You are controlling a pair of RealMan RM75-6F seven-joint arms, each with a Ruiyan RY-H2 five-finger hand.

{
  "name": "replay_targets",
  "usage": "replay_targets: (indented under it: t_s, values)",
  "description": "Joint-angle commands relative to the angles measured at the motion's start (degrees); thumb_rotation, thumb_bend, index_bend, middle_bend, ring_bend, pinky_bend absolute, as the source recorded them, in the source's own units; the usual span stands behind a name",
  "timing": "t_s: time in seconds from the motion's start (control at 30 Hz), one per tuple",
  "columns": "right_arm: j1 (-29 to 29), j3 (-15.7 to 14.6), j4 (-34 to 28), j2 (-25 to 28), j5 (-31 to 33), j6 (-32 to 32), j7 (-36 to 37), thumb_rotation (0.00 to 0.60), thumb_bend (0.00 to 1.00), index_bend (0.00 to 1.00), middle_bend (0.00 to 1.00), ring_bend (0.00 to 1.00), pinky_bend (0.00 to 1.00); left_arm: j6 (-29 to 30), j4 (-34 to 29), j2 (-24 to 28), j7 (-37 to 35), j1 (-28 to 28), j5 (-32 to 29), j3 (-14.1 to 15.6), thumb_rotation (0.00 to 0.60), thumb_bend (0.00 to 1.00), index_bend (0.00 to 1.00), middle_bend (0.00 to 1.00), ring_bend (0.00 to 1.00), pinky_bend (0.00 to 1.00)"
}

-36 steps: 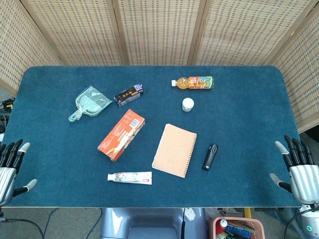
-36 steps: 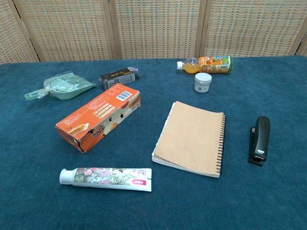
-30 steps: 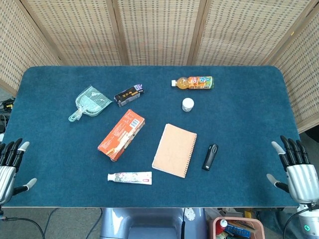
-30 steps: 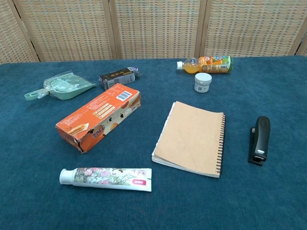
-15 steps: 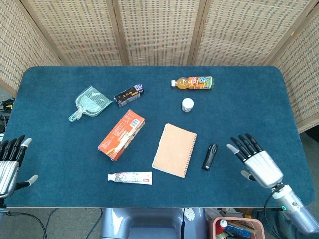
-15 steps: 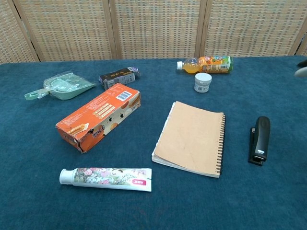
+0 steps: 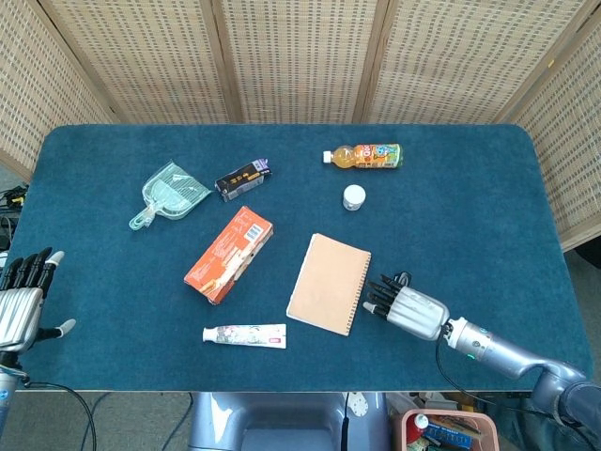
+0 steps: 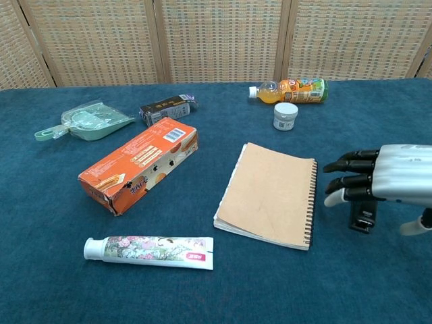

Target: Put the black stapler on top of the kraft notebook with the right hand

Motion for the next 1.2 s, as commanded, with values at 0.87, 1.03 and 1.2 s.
replay_targets:
  t_s: [0.87, 1.03, 1.2]
  values:
    - [6.13, -0.75, 4.89, -2.39, 2.61, 10.47, 1.94, 0.600, 0.36, 0.55, 0.57, 0.44, 0.59, -1.05, -0.04, -0.11, 0.64, -1.09, -2.29, 0.39, 0.600, 0.00, 0.00, 0.00, 0.00, 0.00]
    - [12.09, 2.43, -2.80, -0.43, 3.55, 5.47, -2.13, 0.600, 0.39, 0.55, 0.57, 0.44, 0.59, -1.07, -0.17, 0.07, 0.41, -1.20, -2.72, 0.32, 0.600, 0.00, 0.00, 0.00, 0.00, 0.00]
    - [17.10, 3.83, -6.13, -2.82, 5.04, -3.37, -5.25, 0.600, 0.39, 0.55, 0.57, 0.44, 0.59, -1.42, -0.13, 0.46, -0.46, -1.34, -3.28, 0.18, 0.600, 0.00, 0.00, 0.00, 0.00, 0.00]
